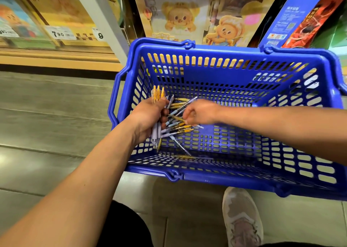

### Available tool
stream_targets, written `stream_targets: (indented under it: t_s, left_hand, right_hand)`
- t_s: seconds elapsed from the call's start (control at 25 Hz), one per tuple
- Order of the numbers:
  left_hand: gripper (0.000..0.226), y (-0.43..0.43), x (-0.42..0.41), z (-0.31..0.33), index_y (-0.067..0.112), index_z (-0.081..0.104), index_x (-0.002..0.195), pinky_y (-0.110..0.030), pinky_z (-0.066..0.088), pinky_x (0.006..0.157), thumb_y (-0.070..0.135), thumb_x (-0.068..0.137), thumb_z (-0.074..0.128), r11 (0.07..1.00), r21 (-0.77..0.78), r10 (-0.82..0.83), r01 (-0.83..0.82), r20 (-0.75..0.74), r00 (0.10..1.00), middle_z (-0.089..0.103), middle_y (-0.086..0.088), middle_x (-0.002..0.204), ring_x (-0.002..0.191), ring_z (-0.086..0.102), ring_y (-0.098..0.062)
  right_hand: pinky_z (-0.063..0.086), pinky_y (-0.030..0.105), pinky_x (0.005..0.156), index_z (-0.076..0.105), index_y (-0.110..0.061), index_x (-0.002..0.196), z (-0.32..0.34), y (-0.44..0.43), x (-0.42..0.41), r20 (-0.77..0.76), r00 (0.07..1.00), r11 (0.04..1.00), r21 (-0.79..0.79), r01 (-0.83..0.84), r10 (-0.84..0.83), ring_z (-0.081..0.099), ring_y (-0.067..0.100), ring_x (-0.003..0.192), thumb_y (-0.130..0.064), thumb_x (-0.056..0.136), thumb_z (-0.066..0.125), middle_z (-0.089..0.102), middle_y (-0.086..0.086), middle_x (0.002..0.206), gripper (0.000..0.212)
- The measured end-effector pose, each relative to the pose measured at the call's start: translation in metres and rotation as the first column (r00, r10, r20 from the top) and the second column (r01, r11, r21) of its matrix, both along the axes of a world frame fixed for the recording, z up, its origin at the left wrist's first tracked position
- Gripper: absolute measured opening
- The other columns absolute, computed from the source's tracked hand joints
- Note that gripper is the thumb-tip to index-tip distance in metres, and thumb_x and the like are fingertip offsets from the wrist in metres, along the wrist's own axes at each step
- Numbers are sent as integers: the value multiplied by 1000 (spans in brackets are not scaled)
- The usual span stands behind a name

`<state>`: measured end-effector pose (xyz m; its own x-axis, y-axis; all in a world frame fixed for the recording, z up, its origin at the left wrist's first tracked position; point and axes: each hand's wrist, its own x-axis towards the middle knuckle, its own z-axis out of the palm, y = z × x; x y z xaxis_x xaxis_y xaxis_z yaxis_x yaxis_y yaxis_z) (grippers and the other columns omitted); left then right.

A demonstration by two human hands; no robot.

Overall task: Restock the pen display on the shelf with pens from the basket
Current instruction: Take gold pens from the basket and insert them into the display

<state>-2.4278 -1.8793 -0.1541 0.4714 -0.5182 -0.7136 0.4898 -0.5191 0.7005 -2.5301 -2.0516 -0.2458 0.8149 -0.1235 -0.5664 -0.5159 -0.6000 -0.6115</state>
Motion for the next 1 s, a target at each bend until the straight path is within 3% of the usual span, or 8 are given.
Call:
stream_targets:
  t_s: [0.08,0.2,0.28,0.48,0.6,0.76,0.88,1.0]
  left_hand:
    - [21,1,1,3,9,55,112,-23,44,50,29,108,47,1000,-18,8,-9,-46,999,49,2,67,56,45,-10]
    - [19,2,4,4,10,54,112,-24,45,51,28,107,48,1000,-26,12,-13,-65,998,49,2,68,57,45,-10]
    - [18,1,6,3,10,53,111,-24,45,50,27,107,48,998,-43,33,-37,-82,996,49,2,68,57,44,-10]
    - [19,-1,7,4,10,57,108,-32,60,59,27,107,49,991,-77,95,-112,-200,975,67,-4,74,61,64,-16]
    - [23,0,9,0,12,62,103,-41,62,77,29,108,47,994,-40,93,-102,-175,980,77,-9,92,79,75,-21]
    - [24,1,11,-7,12,62,111,-46,57,93,30,108,46,997,34,70,-68,-87,994,77,-12,113,105,72,-27]
    - [26,-2,7,-7,11,63,115,-42,58,85,29,108,46,997,27,75,-74,-64,995,77,-10,110,95,73,-23]
    - [30,-4,5,-6,7,64,120,-43,60,77,29,107,47,999,22,42,-40,-87,995,76,-8,92,77,72,-19]
  right_hand:
    - [52,26,72,70,-18,115,-23,12,-13,-64,952,909,-285,-305,299,69,13,88,-28,95,69,67,-5,98,22]
    - [59,34,63,63,-14,114,-47,23,-25,-207,822,678,-478,-558,530,67,20,80,-23,98,66,63,2,97,19]
    - [60,38,62,58,-14,112,-56,26,-21,-240,781,571,-565,-596,577,65,21,74,-16,97,65,63,3,92,16]
    - [54,37,51,55,-11,111,-58,28,-13,-254,783,559,-579,-594,568,62,23,65,-10,97,58,62,7,86,14]
    - [60,40,68,60,-13,106,-47,17,-11,-73,888,804,-397,-444,454,67,29,77,-22,98,54,66,8,91,13]
    - [52,14,71,65,-30,107,-13,4,-7,173,977,992,-43,-118,123,68,4,83,-38,98,59,65,-19,86,13]
    - [59,17,72,68,-33,103,19,2,-3,224,954,953,269,137,-200,72,-1,81,-45,96,62,75,-14,90,15]
    - [59,19,70,71,-19,102,38,9,9,197,896,829,496,258,-397,76,10,81,-33,97,65,78,-4,87,16]
